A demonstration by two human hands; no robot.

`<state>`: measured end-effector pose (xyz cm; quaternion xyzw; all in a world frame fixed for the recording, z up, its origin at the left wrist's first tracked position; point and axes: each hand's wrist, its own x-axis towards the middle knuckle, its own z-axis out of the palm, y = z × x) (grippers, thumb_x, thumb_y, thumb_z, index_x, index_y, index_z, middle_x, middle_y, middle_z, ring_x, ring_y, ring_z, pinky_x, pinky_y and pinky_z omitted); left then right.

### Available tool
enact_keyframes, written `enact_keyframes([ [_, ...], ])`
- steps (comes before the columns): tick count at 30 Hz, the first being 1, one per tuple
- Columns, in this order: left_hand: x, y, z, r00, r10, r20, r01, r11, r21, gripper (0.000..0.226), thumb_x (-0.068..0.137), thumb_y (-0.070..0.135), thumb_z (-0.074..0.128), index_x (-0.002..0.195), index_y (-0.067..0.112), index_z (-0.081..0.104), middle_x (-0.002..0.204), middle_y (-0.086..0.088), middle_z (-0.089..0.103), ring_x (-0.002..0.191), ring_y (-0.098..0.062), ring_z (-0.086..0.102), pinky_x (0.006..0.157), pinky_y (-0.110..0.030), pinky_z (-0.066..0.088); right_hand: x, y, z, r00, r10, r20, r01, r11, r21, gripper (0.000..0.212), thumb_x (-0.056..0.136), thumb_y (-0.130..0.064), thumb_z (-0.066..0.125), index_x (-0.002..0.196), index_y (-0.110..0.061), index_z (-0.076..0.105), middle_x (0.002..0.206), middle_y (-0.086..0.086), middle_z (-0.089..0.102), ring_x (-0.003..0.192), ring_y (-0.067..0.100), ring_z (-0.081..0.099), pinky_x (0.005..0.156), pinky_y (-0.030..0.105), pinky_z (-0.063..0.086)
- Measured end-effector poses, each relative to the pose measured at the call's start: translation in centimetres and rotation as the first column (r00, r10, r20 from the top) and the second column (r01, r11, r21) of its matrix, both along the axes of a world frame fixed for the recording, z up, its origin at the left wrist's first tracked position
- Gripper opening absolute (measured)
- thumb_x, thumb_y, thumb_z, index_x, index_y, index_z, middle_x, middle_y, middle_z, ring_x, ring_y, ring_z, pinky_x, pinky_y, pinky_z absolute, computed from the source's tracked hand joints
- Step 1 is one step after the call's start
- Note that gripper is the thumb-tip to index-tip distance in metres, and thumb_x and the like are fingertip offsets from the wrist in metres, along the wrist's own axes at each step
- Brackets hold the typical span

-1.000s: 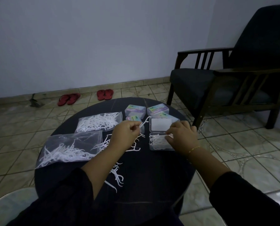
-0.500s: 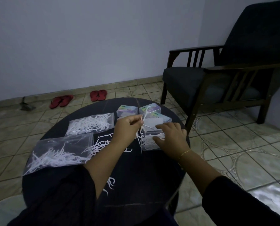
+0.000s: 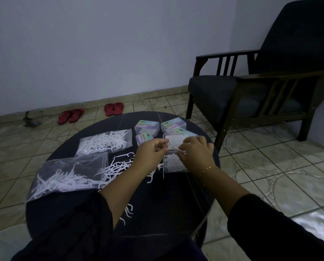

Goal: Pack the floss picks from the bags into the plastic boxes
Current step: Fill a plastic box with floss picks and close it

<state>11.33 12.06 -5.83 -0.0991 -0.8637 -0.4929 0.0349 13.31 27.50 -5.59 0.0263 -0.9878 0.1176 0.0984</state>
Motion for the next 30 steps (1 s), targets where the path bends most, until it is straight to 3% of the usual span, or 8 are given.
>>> enact_keyframes([
  [6,-0.1,-0.6,-0.5,0.998,-0.02,-0.059,0.008,0.981,-0.196,0.031,0.091,0.006,0.059,0.12,0.013,0.064,0.105,0.001,0.066,0.087,-0.004,0.056,0.074,-0.007,0.039,-0.3,0.3,-0.9,0.997,0.031,0.073,-0.037,0.995,0.09,0.033,0.095,-0.044,0.046,0.127,-0.042,0.054,0.142,-0.004,0.038,0.13,0.023,0.025,0.099,0.041,0.025],
  [9,-0.1,-0.7,-0.7,0.997,-0.012,-0.08,-0.005,0.978,-0.209,0.032,0.09,0.002,0.058,0.119,0.013,0.065,0.098,0.004,0.064,0.086,-0.006,0.057,0.074,-0.006,0.037,-0.1,0.5,-1.3,0.996,0.006,0.088,-0.005,1.0,-0.006,0.036,0.093,-0.045,0.048,0.129,-0.04,0.052,0.144,-0.005,0.037,0.132,0.022,0.025,0.1,0.04,0.024],
  [12,-0.2,-0.7,-0.8,0.994,0.017,-0.11,-0.036,0.985,-0.169,0.032,0.089,0.002,0.058,0.118,0.015,0.066,0.095,0.005,0.065,0.091,-0.012,0.063,0.083,-0.014,0.046,0.3,1.0,-1.6,0.996,-0.064,0.056,0.072,0.985,-0.159,0.038,0.093,-0.043,0.051,0.13,-0.035,0.052,0.141,-0.006,0.04,0.132,0.02,0.026,0.102,0.039,0.024],
  [16,0.0,0.0,-1.2,0.992,-0.001,-0.129,-0.02,0.987,-0.161,0.03,0.089,0.005,0.06,0.117,0.014,0.066,0.095,0.005,0.065,0.089,-0.006,0.059,0.073,0.003,0.038,1.0,1.4,-2.2,0.992,-0.123,0.038,0.129,0.93,-0.344,0.034,0.091,-0.041,0.053,0.123,-0.031,0.055,0.134,-0.005,0.047,0.127,0.018,0.031,0.099,0.038,0.027],
  [19,0.0,0.7,-1.6,0.994,-0.035,-0.108,0.015,0.983,-0.183,0.031,0.09,0.006,0.06,0.118,0.016,0.065,0.1,0.003,0.066,0.091,-0.005,0.059,0.084,-0.013,0.047,1.6,1.8,-2.8,0.996,-0.077,0.046,0.088,0.934,-0.345,0.041,0.084,-0.052,0.058,0.121,-0.033,0.055,0.134,-0.008,0.045,0.126,0.016,0.03,0.096,0.036,0.026],
  [23,0.0,1.0,-2.2,0.971,-0.083,-0.224,0.005,0.944,-0.331,0.033,0.087,0.012,0.064,0.12,0.016,0.065,0.118,0.0,0.064,0.11,-0.015,0.054,0.096,-0.026,0.04,2.2,2.2,-3.3,0.997,-0.045,0.058,0.058,0.962,-0.265,0.057,0.077,-0.06,0.063,0.127,-0.035,0.05,0.137,-0.011,0.041,0.126,0.015,0.029,0.098,0.036,0.025],
  [26,-0.2,0.7,-3.0,0.951,-0.124,-0.285,-0.008,0.906,-0.423,0.024,0.09,0.019,0.06,0.112,0.018,0.069,0.117,0.004,0.066,0.113,-0.02,0.051,0.096,-0.037,0.039,2.0,2.3,-3.5,0.996,-0.067,0.057,0.08,0.956,-0.281,0.052,0.08,-0.054,0.064,0.127,-0.034,0.051,0.137,-0.01,0.043,0.126,0.015,0.031,0.097,0.035,0.026],
  [30,-0.1,0.6,-3.4,0.939,-0.165,-0.301,0.015,0.897,-0.442,0.024,0.093,0.02,0.056,0.111,0.018,0.071,0.113,0.005,0.068,0.108,-0.018,0.051,0.089,-0.028,0.035,1.5,2.3,-3.5,0.993,-0.103,0.051,0.114,0.933,-0.34,0.039,0.088,-0.044,0.059,0.124,-0.031,0.056,0.132,-0.007,0.05,0.121,0.015,0.04,0.098,0.036,0.03],
])
